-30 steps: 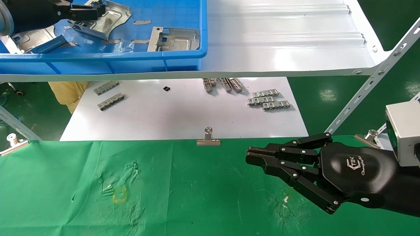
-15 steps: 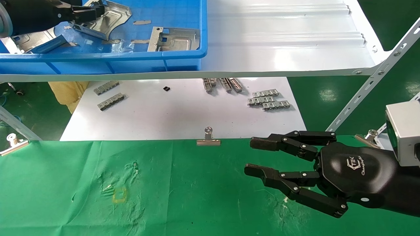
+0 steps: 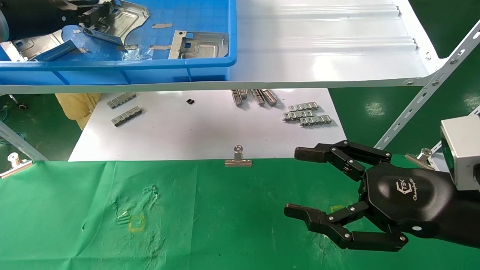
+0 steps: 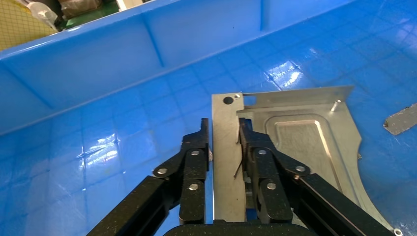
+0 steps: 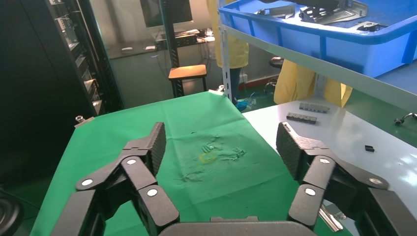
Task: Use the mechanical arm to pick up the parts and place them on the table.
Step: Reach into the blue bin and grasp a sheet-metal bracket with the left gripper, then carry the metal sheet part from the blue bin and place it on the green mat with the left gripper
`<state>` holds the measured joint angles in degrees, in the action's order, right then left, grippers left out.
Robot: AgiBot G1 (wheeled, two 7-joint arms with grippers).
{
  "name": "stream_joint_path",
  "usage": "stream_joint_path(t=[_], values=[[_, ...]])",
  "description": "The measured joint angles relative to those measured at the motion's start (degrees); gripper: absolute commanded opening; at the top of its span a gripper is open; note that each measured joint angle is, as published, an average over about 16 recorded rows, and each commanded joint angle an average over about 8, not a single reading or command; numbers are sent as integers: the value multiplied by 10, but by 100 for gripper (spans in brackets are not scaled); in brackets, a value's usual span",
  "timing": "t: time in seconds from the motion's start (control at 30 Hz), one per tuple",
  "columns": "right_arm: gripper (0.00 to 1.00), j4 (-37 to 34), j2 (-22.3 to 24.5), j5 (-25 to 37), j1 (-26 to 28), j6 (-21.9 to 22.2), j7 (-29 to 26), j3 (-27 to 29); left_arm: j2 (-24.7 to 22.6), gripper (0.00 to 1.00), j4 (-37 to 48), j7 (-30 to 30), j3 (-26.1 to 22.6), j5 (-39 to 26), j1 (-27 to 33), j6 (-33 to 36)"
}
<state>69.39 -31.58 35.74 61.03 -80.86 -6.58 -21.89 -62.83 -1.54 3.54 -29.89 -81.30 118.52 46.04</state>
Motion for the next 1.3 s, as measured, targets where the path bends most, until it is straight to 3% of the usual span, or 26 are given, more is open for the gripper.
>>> stream_joint_path(t=[0.27,0.63,0.8,0.97,1.3], values=[[100,0,0,0,0,0,0,0,21,0,-18,-29,16,25,2,80],[100,0,0,0,0,0,0,0,69,0,-64,-103,42,78,-12,334],[100,0,0,0,0,0,0,0,89,0,-106,-141,41,105,-35,419],[100,0,0,0,0,0,0,0,117,0,-178,-170,23,144,-73,456],[100,0,0,0,0,0,0,0,175,0,-306,-249,-56,190,-154,449]])
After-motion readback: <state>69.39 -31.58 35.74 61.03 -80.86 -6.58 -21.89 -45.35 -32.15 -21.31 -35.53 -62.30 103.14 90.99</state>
